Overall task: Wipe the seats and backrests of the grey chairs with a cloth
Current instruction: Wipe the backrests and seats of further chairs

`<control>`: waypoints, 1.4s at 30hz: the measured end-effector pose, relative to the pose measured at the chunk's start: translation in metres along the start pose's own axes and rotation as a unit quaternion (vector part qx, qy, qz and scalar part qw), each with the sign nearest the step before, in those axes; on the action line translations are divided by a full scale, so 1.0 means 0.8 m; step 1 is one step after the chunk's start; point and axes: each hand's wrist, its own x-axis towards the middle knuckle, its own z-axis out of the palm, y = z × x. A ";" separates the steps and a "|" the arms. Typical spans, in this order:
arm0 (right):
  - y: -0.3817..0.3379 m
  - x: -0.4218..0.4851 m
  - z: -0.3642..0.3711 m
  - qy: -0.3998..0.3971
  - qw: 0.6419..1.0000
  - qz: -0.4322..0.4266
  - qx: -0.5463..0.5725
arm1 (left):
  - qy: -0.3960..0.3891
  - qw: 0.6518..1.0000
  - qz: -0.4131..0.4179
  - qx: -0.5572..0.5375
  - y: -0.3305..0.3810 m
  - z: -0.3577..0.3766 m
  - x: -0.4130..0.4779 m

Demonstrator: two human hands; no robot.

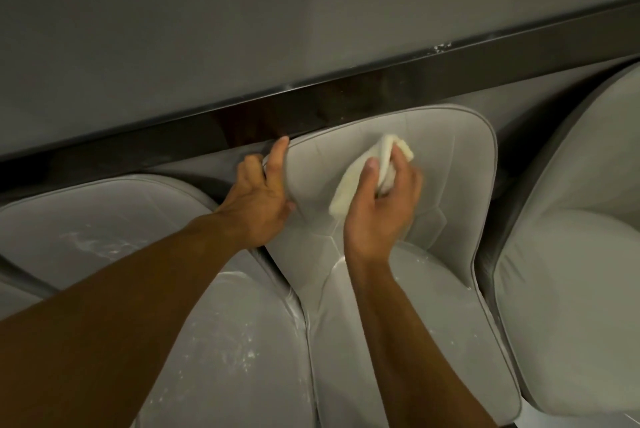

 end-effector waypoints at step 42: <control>0.092 0.022 -0.078 -0.245 0.939 -0.113 -0.211 | 0.029 1.000 -0.008 0.005 -0.001 0.007 0.000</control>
